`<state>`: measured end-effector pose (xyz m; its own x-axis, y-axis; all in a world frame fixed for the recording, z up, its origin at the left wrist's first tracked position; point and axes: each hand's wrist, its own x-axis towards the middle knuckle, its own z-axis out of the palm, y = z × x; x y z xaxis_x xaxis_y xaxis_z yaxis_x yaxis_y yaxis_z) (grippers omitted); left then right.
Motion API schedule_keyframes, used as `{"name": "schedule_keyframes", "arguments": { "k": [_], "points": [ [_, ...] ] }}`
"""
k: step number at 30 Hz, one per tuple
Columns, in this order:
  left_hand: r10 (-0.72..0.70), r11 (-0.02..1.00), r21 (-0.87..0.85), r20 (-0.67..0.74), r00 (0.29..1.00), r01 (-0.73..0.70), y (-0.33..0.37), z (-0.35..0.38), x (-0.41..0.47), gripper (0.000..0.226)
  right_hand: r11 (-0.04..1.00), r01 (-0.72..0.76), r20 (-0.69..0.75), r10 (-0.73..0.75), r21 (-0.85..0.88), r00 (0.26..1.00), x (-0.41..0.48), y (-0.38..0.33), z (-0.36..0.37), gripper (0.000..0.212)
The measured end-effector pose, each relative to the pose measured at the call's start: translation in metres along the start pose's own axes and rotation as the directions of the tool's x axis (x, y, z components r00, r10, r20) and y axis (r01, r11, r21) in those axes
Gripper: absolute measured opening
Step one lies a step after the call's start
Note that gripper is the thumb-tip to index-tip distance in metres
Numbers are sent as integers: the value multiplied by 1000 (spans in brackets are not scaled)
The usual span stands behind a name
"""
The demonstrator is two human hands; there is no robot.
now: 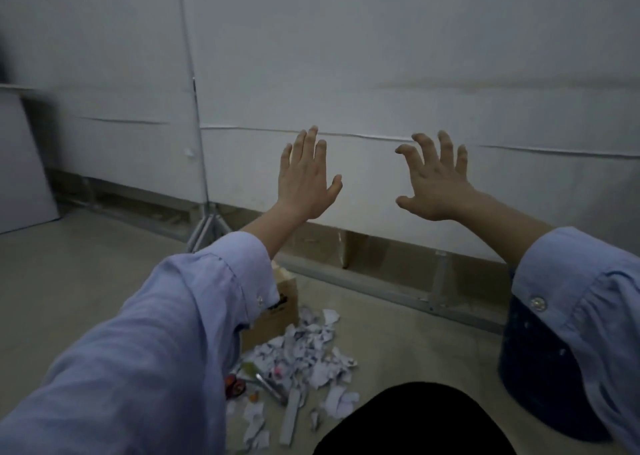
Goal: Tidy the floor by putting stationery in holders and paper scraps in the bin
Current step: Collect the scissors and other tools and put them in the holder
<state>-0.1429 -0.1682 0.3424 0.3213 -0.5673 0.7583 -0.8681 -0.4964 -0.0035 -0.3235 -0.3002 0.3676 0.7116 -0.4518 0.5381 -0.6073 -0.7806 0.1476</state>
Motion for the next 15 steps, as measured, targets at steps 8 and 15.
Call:
{"name": "schedule_keyframes", "arguments": {
  "k": [8, 15],
  "points": [
    [-131, 991, 37, 96, 987, 128, -70, 20, -53, 68, 992, 103, 80, -109, 79, 991, 4, -69, 51, 81],
    [-232, 973, 29, 149, 961, 230, -121, 36, -98, 68, 972, 178, 181, -205, 154, 962, -1, -120, 102, 80]
  ]
}}
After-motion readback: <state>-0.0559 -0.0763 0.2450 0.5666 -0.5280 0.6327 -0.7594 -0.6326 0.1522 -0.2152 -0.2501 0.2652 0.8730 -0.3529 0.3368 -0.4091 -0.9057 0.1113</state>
